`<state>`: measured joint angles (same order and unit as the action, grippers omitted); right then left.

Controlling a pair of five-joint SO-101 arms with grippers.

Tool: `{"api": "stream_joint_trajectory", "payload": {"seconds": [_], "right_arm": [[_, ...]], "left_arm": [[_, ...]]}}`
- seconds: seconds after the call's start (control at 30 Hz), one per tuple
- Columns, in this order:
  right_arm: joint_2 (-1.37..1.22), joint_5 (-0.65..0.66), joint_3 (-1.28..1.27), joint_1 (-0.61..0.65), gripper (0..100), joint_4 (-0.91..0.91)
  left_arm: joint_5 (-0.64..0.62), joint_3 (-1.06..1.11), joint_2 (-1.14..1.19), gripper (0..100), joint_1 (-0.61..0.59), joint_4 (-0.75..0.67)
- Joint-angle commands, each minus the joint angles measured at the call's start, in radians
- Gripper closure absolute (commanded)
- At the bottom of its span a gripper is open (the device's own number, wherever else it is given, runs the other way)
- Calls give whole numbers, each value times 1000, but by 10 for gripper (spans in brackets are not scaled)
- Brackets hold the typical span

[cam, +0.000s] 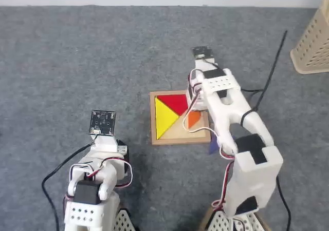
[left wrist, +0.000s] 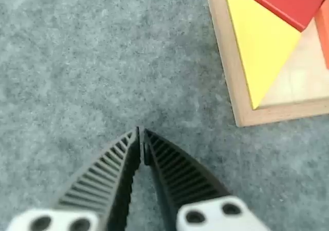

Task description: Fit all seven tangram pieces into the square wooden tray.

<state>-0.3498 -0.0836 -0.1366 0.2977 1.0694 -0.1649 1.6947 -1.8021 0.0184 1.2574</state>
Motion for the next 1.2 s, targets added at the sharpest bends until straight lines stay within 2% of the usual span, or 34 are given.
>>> {"api": "stream_joint_trajectory", "payload": {"seconds": [0.0, 0.37, 0.53, 0.67, 0.97, 1.17], "right_arm": [[-13, 48, 64, -36, 981, -16], [-8, 51, 87, -48, 978, -16], [76, 48, 63, -48, 978, 4], [193, 46, -21, -51, 978, -25], [426, 54, -331, -105, 981, -263], [450, 55, -391, -168, 975, -216]], "left_arm": [[5, -8, -15, 987, -2, 5], [5, -8, -15, 987, -2, 5], [5, -8, -15, 987, -2, 5], [5, -8, -15, 987, -2, 5], [5, -8, -15, 987, -2, 5], [5, -8, -15, 987, -2, 5]]}}
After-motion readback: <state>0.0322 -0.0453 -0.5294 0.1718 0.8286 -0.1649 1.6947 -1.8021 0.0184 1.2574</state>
